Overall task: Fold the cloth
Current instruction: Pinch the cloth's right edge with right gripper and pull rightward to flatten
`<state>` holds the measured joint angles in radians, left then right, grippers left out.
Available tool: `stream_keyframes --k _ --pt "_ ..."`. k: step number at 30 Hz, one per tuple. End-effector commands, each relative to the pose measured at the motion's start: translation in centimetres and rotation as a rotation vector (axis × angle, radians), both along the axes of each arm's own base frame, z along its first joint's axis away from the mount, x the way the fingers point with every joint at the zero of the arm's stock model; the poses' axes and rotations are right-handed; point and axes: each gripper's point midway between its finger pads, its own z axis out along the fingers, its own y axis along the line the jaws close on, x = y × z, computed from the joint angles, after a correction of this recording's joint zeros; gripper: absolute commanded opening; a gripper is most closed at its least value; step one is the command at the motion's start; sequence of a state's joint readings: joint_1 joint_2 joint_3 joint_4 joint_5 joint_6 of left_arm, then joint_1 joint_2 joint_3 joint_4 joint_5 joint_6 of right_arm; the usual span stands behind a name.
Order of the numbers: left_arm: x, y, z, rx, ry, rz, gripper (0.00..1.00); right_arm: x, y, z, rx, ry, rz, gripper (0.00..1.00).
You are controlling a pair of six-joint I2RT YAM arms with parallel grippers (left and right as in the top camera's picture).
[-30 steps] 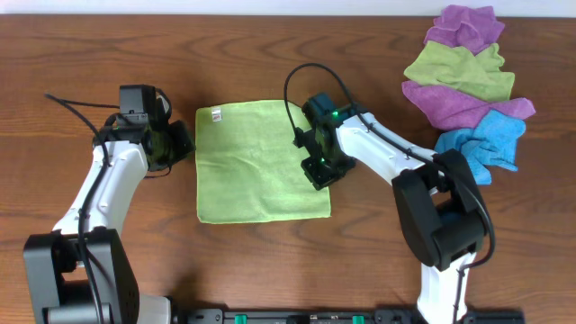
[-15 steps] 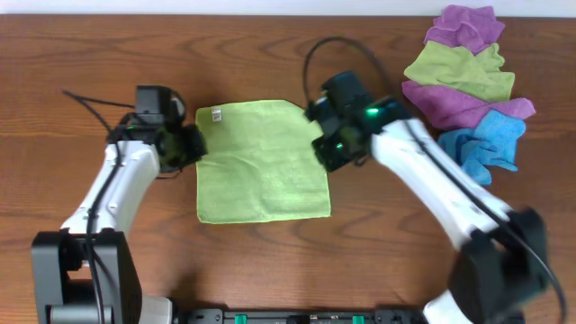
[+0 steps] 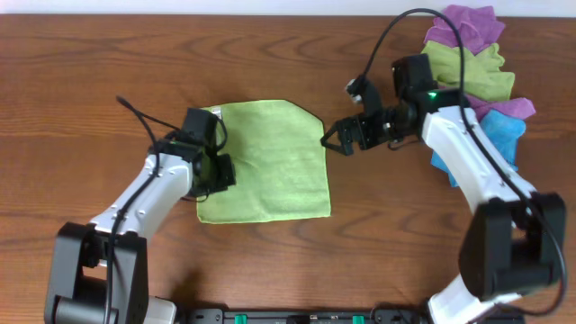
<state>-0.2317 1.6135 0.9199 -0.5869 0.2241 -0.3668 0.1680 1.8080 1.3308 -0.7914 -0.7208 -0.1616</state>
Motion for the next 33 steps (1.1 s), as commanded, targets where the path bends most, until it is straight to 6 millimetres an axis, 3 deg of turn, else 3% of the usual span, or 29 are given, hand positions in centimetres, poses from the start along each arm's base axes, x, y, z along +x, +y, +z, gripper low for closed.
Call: stream_keyframes --k 1,15,33 --pt "0.0 -0.7 0.3 0.01 -0.019 -0.013 0.06 -0.9 2.2 0.0 0.177 0.037 0.092 0.99" --pt "-1.0 -0.2 -0.8 0.071 -0.004 -0.009 0.06 -0.1 2.4 -6.7 0.182 0.159 0.078 0.99" --pt "-1.9 0.5 -1.7 0.101 0.017 -0.005 0.06 1.9 2.3 -9.7 0.151 0.162 0.007 0.99"
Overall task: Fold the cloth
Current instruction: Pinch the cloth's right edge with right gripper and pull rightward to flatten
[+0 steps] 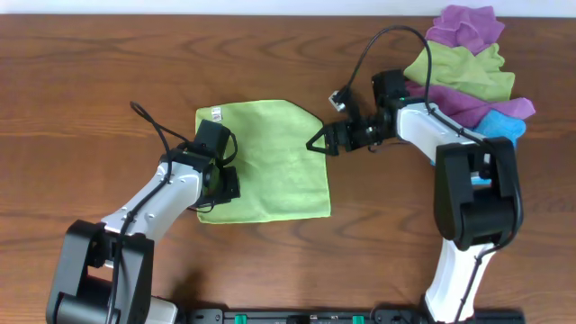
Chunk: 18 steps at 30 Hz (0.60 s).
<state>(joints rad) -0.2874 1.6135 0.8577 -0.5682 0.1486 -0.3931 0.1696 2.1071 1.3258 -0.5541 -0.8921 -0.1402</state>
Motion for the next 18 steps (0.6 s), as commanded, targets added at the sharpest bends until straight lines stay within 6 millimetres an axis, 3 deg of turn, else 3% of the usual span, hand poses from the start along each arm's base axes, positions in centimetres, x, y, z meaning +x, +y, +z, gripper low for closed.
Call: stream_keyframes --k 1,10,18 --pt "0.0 0.4 0.1 0.022 -0.011 0.011 0.06 -0.2 -0.2 -1.6 -0.004 0.058 -0.026 0.99" --pt "-0.2 0.4 -0.3 0.022 -0.009 0.01 0.06 1.2 0.3 -2.2 0.01 0.058 -0.077 0.99" --pt "-0.7 0.5 -1.1 0.026 0.024 0.016 0.06 0.8 2.8 -2.5 0.054 0.089 -0.061 0.99"
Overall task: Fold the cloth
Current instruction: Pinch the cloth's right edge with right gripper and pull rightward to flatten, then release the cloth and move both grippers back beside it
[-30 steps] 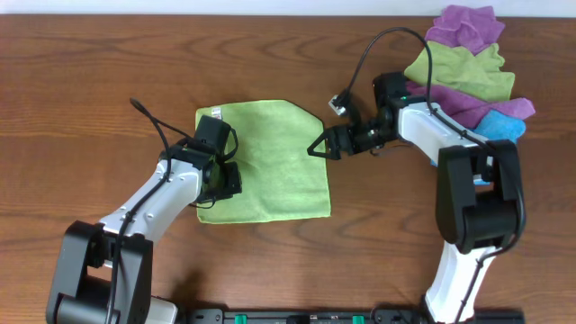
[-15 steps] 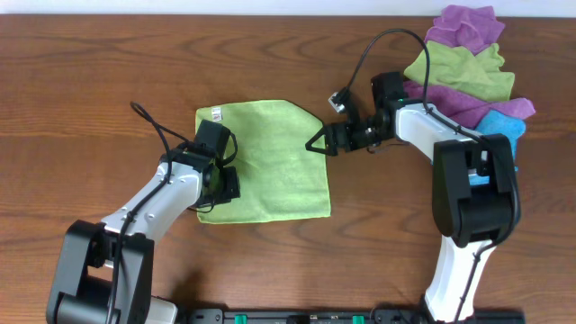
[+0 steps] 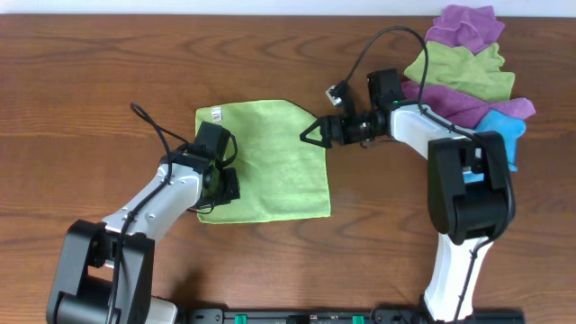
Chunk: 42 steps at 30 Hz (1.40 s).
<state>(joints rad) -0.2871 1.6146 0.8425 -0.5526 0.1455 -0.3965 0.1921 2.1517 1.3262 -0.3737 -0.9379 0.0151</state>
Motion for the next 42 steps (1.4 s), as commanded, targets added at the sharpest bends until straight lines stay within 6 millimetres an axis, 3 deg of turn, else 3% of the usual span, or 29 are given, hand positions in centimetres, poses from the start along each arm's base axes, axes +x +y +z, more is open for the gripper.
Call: stream_keyframes --k 1,14,24,28,35,38,42 --pt "-0.6 0.4 -0.9 0.022 0.03 0.011 0.06 -1.0 1.3 -2.2 -0.013 0.085 -0.006 0.99" --pt "-1.6 0.3 -2.6 0.024 0.104 0.015 0.06 3.9 2.9 0.9 0.099 -0.048 -0.115 0.99" --pt "-2.1 0.5 -3.4 0.037 0.137 0.015 0.06 6.5 3.1 3.4 0.169 -0.158 -0.157 0.99" --pt "-2.1 0.5 -3.4 0.039 0.136 0.015 0.06 7.7 2.0 4.0 0.18 -0.192 -0.182 0.99" --pt "-1.9 0.8 -3.4 0.055 0.127 0.017 0.06 10.2 -2.0 5.5 0.197 -0.214 -0.26 0.95" --pt "-1.5 0.6 -3.4 0.047 0.114 0.017 0.06 10.7 -3.3 6.7 0.23 -0.21 -0.254 0.94" --pt "-0.3 0.3 -2.8 0.036 0.079 0.019 0.06 11.0 -4.6 6.5 0.169 -0.159 -0.269 0.89"
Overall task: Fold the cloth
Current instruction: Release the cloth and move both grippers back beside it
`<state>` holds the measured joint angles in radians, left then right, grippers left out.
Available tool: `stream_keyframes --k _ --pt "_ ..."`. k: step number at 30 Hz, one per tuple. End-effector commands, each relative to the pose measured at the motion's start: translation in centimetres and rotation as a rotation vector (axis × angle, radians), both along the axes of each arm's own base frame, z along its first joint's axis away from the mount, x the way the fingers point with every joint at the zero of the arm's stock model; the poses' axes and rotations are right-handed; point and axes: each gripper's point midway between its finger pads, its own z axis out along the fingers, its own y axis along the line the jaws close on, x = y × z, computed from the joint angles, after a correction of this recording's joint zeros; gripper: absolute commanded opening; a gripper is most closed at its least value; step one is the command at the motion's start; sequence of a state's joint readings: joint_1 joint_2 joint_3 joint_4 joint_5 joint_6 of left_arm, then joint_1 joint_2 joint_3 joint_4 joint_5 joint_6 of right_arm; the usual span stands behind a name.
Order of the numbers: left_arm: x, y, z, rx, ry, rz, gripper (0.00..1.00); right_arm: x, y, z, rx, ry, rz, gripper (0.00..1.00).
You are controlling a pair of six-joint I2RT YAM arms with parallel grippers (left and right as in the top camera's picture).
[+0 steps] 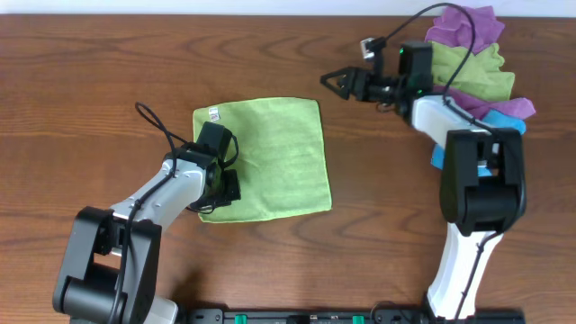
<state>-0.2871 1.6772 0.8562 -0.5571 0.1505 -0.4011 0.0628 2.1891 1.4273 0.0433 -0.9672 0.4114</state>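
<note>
A light green cloth (pixel 270 157) lies flat in the middle of the wooden table, roughly square, with a small white tag (pixel 214 113) at its far left corner. My left gripper (pixel 222 187) sits low on the cloth's left edge near the front left corner; its dark fingers blur together, so its state is unclear. My right gripper (pixel 329 82) is off the cloth, just beyond its far right corner. Its fingers are spread in a V with nothing between them.
A pile of purple, green and blue cloths (pixel 472 54) lies at the back right, under the right arm. Cables loop above both wrists. The table's front edge holds the arm bases (pixel 297 315).
My right gripper was at the cloth's right edge by a slanted far right corner; now it is beyond that corner, open. The corner now lies square and flat. The left gripper stayed put.
The cloth first had a slanted far right corner, with my right gripper just right of it and my left on the left edge. The right gripper then stood at the right edge, at that corner. Now the corner is spread square and the right gripper is off the cloth.
</note>
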Motion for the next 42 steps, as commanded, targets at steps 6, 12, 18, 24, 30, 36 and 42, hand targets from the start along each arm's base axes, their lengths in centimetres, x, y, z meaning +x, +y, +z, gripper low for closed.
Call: stream_keyframes --k 6,12,18,24,30,36,42 --pt "4.2 -0.9 2.3 0.0 -0.086 -0.021 0.06 -0.6 -2.8 -1.6 -0.328 0.116 -0.003 0.89" --pt "8.0 -1.4 7.4 0.006 -0.207 -0.027 0.06 -2.4 -5.0 0.4 -0.518 0.174 0.049 0.87" --pt "8.1 -0.1 10.4 0.029 -0.24 0.003 0.06 -5.2 -6.3 3.2 -0.606 0.205 0.067 0.88" --pt "6.6 2.5 13.2 0.034 -0.251 0.081 0.06 -7.1 -7.7 7.5 -0.688 0.159 0.035 0.87" --pt "3.1 5.6 16.1 0.144 -0.262 0.117 0.06 -9.2 -8.8 11.4 -0.742 0.064 -0.027 0.88" --pt "-0.7 6.5 15.2 0.138 -0.265 0.15 0.06 -13.1 -9.2 10.2 -0.739 0.029 -0.045 0.91" --pt "-4.2 6.5 11.1 0.029 -0.191 0.21 0.06 -18.1 -7.3 6.3 -0.613 0.074 0.02 0.95"
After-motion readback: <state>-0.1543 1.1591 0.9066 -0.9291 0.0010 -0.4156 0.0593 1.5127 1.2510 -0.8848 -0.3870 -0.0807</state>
